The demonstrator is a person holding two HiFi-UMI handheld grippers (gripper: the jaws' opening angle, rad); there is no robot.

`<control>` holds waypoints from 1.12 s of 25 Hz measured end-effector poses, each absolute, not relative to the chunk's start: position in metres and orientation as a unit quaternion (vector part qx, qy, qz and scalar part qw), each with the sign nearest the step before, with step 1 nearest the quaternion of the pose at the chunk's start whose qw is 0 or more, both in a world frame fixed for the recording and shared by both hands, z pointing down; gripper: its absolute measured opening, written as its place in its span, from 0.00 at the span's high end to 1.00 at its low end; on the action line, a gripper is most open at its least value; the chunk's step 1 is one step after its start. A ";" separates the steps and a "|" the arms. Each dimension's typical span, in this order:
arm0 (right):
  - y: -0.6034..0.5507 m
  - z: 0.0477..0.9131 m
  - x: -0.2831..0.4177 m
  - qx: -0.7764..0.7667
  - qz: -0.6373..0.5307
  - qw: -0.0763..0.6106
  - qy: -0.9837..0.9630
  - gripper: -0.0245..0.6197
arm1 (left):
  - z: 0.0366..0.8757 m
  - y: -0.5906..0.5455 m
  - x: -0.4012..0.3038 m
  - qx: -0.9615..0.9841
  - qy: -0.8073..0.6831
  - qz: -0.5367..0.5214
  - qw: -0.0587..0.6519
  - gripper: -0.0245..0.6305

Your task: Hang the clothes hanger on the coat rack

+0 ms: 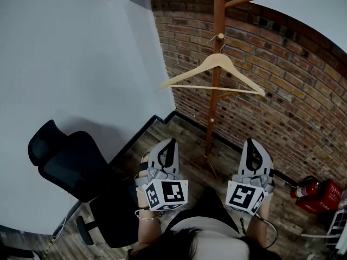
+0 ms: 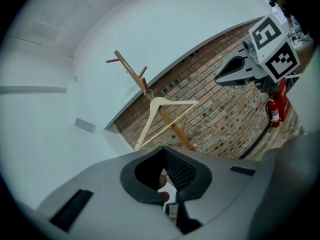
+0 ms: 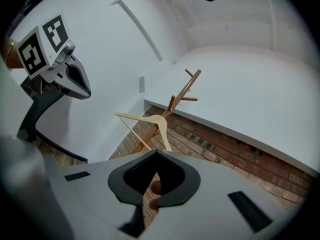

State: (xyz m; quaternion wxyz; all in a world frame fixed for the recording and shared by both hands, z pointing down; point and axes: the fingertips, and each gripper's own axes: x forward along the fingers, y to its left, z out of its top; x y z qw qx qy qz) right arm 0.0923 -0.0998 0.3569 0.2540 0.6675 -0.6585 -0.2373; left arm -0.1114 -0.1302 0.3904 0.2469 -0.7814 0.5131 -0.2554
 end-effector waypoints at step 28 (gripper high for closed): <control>-0.070 0.346 0.081 0.665 -0.236 0.231 -0.670 0.91 | 0.386 -0.098 -0.095 -0.808 0.476 -0.238 0.254 0.95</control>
